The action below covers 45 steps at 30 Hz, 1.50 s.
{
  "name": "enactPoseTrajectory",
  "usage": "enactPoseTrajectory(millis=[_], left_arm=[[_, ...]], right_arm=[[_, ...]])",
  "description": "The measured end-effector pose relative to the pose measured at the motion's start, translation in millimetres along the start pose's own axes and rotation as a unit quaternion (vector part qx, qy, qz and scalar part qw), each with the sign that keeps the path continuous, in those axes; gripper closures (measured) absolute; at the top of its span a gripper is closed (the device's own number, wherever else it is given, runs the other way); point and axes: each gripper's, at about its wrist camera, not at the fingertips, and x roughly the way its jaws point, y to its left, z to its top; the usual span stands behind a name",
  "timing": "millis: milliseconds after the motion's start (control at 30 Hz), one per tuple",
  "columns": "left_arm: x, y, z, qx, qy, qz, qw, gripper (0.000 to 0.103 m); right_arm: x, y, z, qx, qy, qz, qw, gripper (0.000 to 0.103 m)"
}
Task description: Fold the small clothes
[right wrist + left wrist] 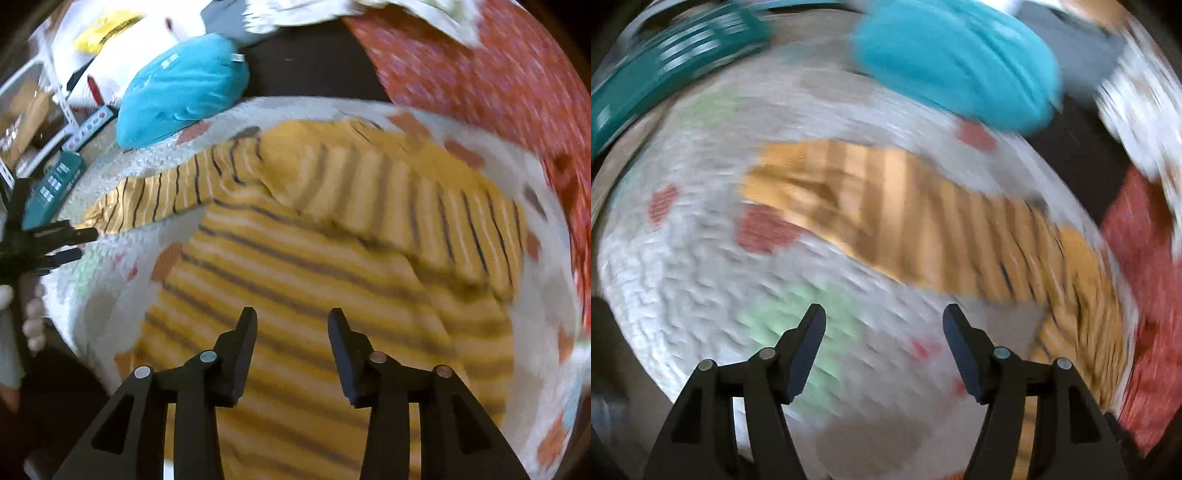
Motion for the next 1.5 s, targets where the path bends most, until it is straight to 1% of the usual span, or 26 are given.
enactPoseTrajectory(millis=[67, 100, 133, 200, 300, 367, 400, 500, 533, 600, 667, 733, 767, 800, 833, 900, 1000, 1067, 1100, 1133, 1233, 1333, 1367, 1400, 1433, 1500], left_arm=[[-1.5, 34.4, 7.6, -0.067, -0.009, 0.023, 0.9974, 0.038], [-4.1, 57.4, 8.9, -0.112, -0.012, 0.038, 0.9929, 0.038], [-6.1, 70.7, 8.8, -0.144, -0.016, 0.046, 0.9884, 0.038], [-14.7, 105.2, 5.0, -0.218, -0.030, 0.055, 0.9739, 0.038], [-25.3, 140.2, -0.4, -0.286, -0.046, 0.044, 0.9562, 0.038], [-30.1, 154.8, -5.0, -0.314, -0.050, 0.038, 0.9475, 0.038], [-32.2, 163.5, -7.1, -0.330, -0.052, 0.033, 0.9419, 0.037], [-36.7, 191.2, -16.2, -0.386, -0.057, 0.015, 0.9207, 0.037], [-38.5, 195.0, -20.9, -0.395, -0.057, 0.009, 0.9170, 0.037], [-38.5, 198.2, -21.8, -0.403, -0.057, 0.001, 0.9136, 0.037], [-35.1, 189.8, -18.1, -0.389, -0.052, 0.001, 0.9196, 0.037], [-28.8, 174.0, -9.4, -0.364, -0.046, 0.003, 0.9302, 0.037], [-27.5, 165.9, -7.0, -0.350, -0.045, 0.006, 0.9357, 0.037], [-26.5, 158.3, -4.8, -0.335, -0.046, 0.011, 0.9411, 0.037], [-25.5, 152.5, -2.7, -0.322, -0.046, 0.013, 0.9454, 0.037], [-20.1, 133.6, 3.2, -0.289, -0.043, 0.016, 0.9562, 0.037], [-11.5, 97.1, 7.6, -0.230, -0.035, 0.002, 0.9725, 0.037], [-1.5, 66.8, 8.1, -0.186, -0.020, -0.022, 0.9820, 0.037], [5.1, 48.3, 6.7, -0.162, -0.006, -0.043, 0.9859, 0.037], [10.2, 33.5, 4.7, -0.144, 0.005, -0.063, 0.9876, 0.037], [23.9, -17.5, -7.5, -0.080, 0.047, -0.131, 0.9871, 0.034], [28.3, -66.9, -25.6, -0.025, 0.078, -0.164, 0.9831, 0.032], [28.6, -81.3, -30.6, -0.011, 0.085, -0.173, 0.9812, 0.028], [30.5, -103.9, -37.1, 0.011, 0.097, -0.190, 0.9768, 0.023], [33.7, -117.9, -39.4, 0.024, 0.108, -0.204, 0.9726, 0.022], [47.0, -155.0, -48.1, 0.047, 0.144, -0.238, 0.9594, 0.022]], right_arm=[[18.4, 28.5, 24.3, -0.031, 0.000, 0.022, 0.999, 0.056], [26.5, 47.9, 35.5, -0.052, -0.002, 0.033, 0.998, 0.054], [34.8, 68.3, 45.6, -0.074, -0.005, 0.050, 0.996, 0.051], [57.1, 116.1, 67.3, -0.122, -0.002, 0.086, 0.989, 0.047], [88.3, 181.9, 92.0, -0.192, 0.010, 0.122, 0.974, 0.047], [106.3, 226.4, 102.8, -0.239, 0.011, 0.140, 0.961, 0.047], [114.4, 247.9, 106.6, -0.259, 0.011, 0.152, 0.954, 0.047], [133.2, 304.7, 107.4, -0.309, 0.005, 0.178, 0.934, 0.047], [141.1, 323.7, 106.0, -0.326, 0.005, 0.180, 0.928, 0.047], [157.3, 354.8, 99.0, -0.354, 0.008, 0.179, 0.918, 0.047], [174.4, 375.9, 95.7, -0.375, 0.012, 0.166, 0.912, 0.047], [196.8, 389.5, 92.1, -0.397, 0.014, 0.123, 0.910, 0.048], [206.1, 389.9, 92.5, -0.401, 0.022, 0.105, 0.910, 0.072], [206.8, 386.5, 96.8, -0.392, 0.024, 0.106, 0.914, 0.086], [202.6, 375.0, 104.8, -0.370, 0.027, 0.100, 0.923, 0.096], [181.4, 345.7, 125.2, -0.313, 0.014, 0.118, 0.942, 0.097], [129.9, 273.9, 155.3, -0.225, -0.031, 0.116, 0.967, 0.096], [94.6, 213.3, 170.4, -0.160, -0.059, 0.100, 0.980, 0.096], [77.2, 180.9, 176.2, -0.128, -0.073, 0.085, 0.985, 0.096], [59.8, 147.3, 180.0, -0.095, -0.087, 0.071, 0.989, 0.096], [14.3, 60.8, 178.4, -0.019, -0.117, 0.044, 0.992, 0.096], [-20.9, -7.2, 157.8, 0.033, -0.134, 0.017, 0.990, 0.096], [-28.3, -23.8, 150.7, 0.045, -0.137, 0.009, 0.989, 0.096], [-32.9, -41.6, 141.5, 0.056, -0.136, 0.003, 0.989, 0.096], [-34.9, -56.9, 133.7, 0.066, -0.130, 0.000, 0.989, 0.096], [-32.0, -84.5, 118.5, 0.091, -0.118, -0.002, 0.989, 0.096]])
